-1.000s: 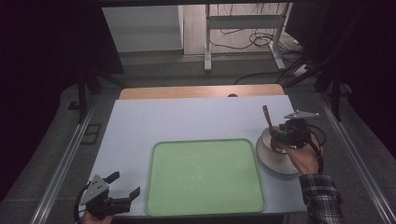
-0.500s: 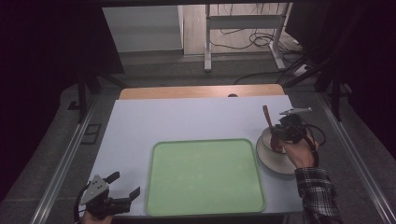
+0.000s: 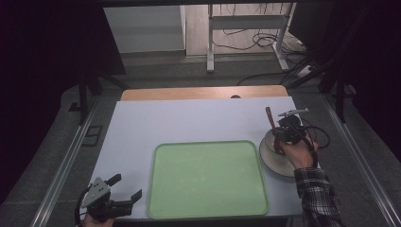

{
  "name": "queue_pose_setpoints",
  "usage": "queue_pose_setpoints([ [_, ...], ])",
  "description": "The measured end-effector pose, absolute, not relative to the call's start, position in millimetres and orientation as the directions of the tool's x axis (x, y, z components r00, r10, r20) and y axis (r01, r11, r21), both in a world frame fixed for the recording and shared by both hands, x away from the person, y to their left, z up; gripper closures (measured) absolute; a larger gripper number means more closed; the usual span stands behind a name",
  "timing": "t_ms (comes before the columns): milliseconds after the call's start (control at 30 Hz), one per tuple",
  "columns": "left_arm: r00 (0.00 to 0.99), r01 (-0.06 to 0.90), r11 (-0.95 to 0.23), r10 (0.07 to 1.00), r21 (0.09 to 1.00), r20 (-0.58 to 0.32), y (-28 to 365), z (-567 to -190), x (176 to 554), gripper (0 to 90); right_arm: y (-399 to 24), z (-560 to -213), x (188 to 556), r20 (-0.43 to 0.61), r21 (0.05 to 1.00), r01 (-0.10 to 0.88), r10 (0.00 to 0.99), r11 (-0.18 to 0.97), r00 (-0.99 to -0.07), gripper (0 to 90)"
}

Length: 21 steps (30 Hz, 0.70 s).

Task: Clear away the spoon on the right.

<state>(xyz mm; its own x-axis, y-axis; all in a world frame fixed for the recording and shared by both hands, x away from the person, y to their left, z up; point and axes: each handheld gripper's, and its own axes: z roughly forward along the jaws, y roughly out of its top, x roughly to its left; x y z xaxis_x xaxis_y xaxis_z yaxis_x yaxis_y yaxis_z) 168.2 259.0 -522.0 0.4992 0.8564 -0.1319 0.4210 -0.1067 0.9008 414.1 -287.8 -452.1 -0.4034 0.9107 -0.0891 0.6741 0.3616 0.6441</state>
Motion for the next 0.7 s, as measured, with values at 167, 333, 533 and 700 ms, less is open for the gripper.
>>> queue_pose_setpoints([
  [167,0.499,0.420,-0.107,0.857,0.901,-0.131,258.8,-521.9,168.1,1.9,-286.6,-450.0,414.8,-0.093,0.633,0.677,0.905,0.376,-0.416,82.8],
  [333,0.498,0.420,-0.107,0.857,0.901,-0.131,258.9,-521.9,168.1,1.9,-287.0,-442.2,413.2,-0.096,0.634,0.671,0.900,0.384,-0.425,83.0],
  [533,0.497,0.420,-0.106,0.858,0.901,-0.131,259.0,-521.9,168.2,1.9,-289.0,-429.7,409.9,-0.085,0.637,0.662,0.890,0.394,-0.448,83.0],
  [700,0.497,0.420,-0.106,0.858,0.901,-0.131,258.8,-521.8,168.1,1.9,-291.1,-418.2,406.7,-0.066,0.637,0.661,0.883,0.396,-0.465,83.0],
])
